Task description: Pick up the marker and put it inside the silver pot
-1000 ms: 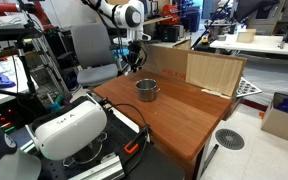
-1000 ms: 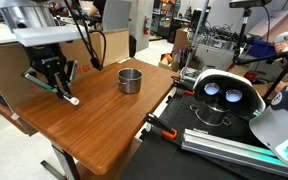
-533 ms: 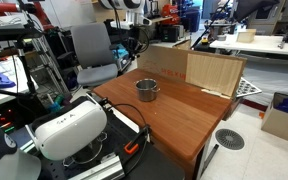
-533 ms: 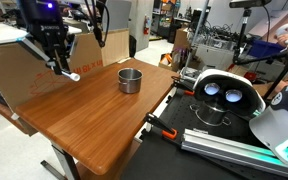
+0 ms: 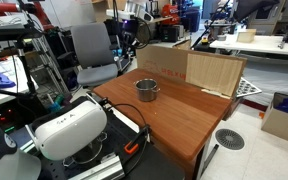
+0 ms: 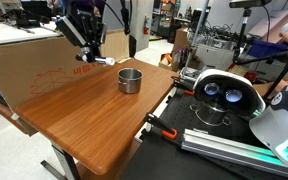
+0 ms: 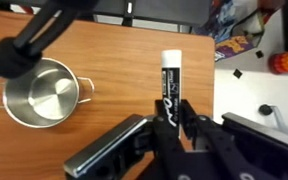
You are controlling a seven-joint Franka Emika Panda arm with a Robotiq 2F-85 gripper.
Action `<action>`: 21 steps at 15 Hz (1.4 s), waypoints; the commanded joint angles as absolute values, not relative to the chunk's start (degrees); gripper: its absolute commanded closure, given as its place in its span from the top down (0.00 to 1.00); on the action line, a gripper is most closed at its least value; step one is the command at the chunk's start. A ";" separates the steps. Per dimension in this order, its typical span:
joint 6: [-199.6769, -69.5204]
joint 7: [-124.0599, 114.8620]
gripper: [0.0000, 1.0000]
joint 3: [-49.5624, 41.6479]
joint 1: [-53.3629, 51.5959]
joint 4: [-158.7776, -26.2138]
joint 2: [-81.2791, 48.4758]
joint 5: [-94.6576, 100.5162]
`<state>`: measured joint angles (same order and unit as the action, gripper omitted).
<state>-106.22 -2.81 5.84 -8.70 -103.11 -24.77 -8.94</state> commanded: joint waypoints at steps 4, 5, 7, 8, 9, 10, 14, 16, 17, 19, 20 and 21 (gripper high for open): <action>-98.73 3.37 0.05 5.78 -3.91 -108.15 -19.81 -13.26; -97.55 3.80 0.05 5.56 -3.31 -108.27 -19.79 -13.58; -95.91 4.34 0.05 5.12 -2.36 -108.39 -19.85 -14.23; -95.36 4.69 0.05 4.91 -1.88 -108.41 -19.93 -14.58; -94.90 5.15 0.05 4.65 -1.31 -108.39 -20.27 -15.36; -94.05 5.35 0.05 4.39 -0.92 -108.27 -20.48 -15.81; -90.29 4.80 0.05 3.20 0.72 -106.83 -22.82 -18.03; -89.05 4.42 0.05 2.67 1.27 -106.19 -24.28 -18.87; -88.61 4.52 0.05 2.48 1.55 -105.96 -24.98 -19.31; -88.88 4.49 0.05 2.21 2.11 -106.06 -26.08 -20.40; -89.32 4.26 0.05 2.04 2.25 -106.16 -26.46 -20.82; -89.65 3.90 0.05 1.77 2.37 -106.24 -26.98 -21.13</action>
<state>-91.54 4.08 2.16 1.64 -107.87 -25.22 -18.74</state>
